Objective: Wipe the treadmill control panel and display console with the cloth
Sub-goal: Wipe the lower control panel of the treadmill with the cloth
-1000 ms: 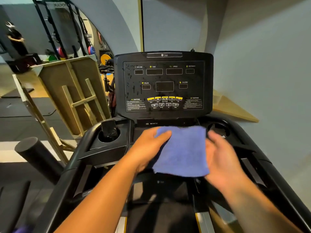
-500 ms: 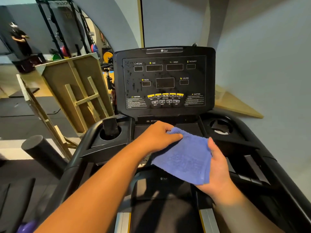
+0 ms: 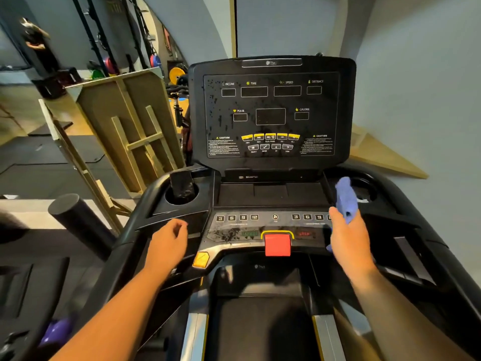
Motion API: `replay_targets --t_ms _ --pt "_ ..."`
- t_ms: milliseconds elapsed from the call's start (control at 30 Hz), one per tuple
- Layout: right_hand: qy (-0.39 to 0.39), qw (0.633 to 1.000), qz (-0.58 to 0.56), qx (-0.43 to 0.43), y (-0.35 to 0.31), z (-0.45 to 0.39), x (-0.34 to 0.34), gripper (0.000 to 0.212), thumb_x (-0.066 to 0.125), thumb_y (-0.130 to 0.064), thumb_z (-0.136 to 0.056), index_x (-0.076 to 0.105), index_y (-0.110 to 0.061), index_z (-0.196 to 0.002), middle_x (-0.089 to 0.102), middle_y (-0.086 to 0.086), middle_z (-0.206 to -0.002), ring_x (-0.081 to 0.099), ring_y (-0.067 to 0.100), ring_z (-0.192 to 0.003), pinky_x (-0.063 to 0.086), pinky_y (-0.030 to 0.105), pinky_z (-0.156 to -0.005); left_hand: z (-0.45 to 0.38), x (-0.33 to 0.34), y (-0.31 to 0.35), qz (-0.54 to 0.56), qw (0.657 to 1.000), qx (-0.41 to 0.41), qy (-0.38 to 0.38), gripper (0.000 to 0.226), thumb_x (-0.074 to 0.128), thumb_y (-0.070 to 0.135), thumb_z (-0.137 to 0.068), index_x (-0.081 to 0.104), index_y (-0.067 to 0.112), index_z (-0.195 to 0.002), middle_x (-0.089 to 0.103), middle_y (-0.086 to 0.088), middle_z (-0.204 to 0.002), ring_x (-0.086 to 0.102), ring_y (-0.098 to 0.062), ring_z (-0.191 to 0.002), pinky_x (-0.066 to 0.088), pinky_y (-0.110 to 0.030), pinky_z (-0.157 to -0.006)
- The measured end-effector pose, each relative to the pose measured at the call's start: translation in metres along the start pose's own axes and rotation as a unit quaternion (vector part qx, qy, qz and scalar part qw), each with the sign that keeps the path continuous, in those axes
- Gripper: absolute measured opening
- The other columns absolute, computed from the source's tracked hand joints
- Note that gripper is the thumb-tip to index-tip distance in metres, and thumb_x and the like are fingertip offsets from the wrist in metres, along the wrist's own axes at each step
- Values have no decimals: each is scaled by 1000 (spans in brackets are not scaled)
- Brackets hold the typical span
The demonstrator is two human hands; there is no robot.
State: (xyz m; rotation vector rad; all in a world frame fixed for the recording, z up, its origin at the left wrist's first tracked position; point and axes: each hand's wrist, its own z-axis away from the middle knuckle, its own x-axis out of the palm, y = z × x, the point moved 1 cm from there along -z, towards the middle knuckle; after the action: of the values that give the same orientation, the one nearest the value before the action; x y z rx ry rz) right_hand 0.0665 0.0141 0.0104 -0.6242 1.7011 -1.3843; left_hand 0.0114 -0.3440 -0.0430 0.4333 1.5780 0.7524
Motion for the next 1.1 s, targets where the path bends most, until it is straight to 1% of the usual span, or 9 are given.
replay_targets --t_ms 100,167,267,433,533,600,833,967,1100 --pt "5 950 254 -184 31 1 25 56 44 -16 -98 32 -17 -153 59 8 -123 55 22 -113 41 35 -98 4 10 -36 -25 999 -34 -24 14 53 28 -104 67 30 -101 73 2 -89 69 -20 -87 51 -37 -79" --pt "-4 903 393 -172 61 7 45 58 46 -28 -95 39 -7 -148 56 17 -133 51 37 -126 39 45 -104 7 15 -52 -37 997 -46 -49 15 52 32 -104 65 34 -97 73 -1 -92 69 -27 -93 52 -39 -81" --pt "-25 869 480 -116 80 17 71 75 57 -37 -95 25 -6 -156 20 18 -164 12 39 -152 14 56 -122 10 20 -59 -51 994 -56 -74 30 42 39 -108 68 24 -107 73 -5 -107 64 -26 -96 48 -39 -86" --pt "-110 842 481 -219 45 37 141 76 41 -47 -100 14 -4 -158 8 19 -166 3 41 -153 2 53 -122 6 24 -63 -94 989 -47 -101 44 30 48 -107 66 23 -110 72 -9 -114 65 -36 -107 50 -47 -97" --pt "-199 766 501 -349 55 61 162 83 52 -47 -90 28 -1 -155 20 20 -164 16 42 -151 18 56 -121 4 24 -65 -89 989 -48 -110 47 27 52 -106 63 24 -94 71 -5 -100 66 -31 -98 51 -49 -95" --pt "-235 737 498 -391 66 60 147 89 60 -42 -88 19 -5 -158 9 12 -167 6 34 -154 9 49 -125 3 23 -66 -89 989 -40 -107 50 25 54 -106 62 24 -90 71 -3 -96 66 -31 -95 51 -47 -92" --pt "-133 809 506 -267 47 52 166 83 54 -48 -95 20 -5 -157 15 16 -166 9 39 -153 10 52 -122 3 26 -68 -105 989 -12 -101 55 23 55 -106 69 24 -104 73 0 -97 67 -22 -90 49 -40 -84" --pt "-204 739 517 -382 40 79 203 88 63 -48 -85 30 -2 -153 25 20 -162 18 42 -151 22 56 -120 2 26 -71 -114 989 -7 -93 61 20 57 -105 71 24 -104 75 -1 -102 66 -26 -95 50 -40 -84" --pt "-277 721 460 -438 59 67 155 88 62 -36 -85 21 -10 -158 13 4 -167 -1 23 -154 8 45 -125 3 26 -70 -116 989 3 -94 60 22 54 -107 71 21 -102 74 -2 -95 66 -19 -86 44 -34 -75"
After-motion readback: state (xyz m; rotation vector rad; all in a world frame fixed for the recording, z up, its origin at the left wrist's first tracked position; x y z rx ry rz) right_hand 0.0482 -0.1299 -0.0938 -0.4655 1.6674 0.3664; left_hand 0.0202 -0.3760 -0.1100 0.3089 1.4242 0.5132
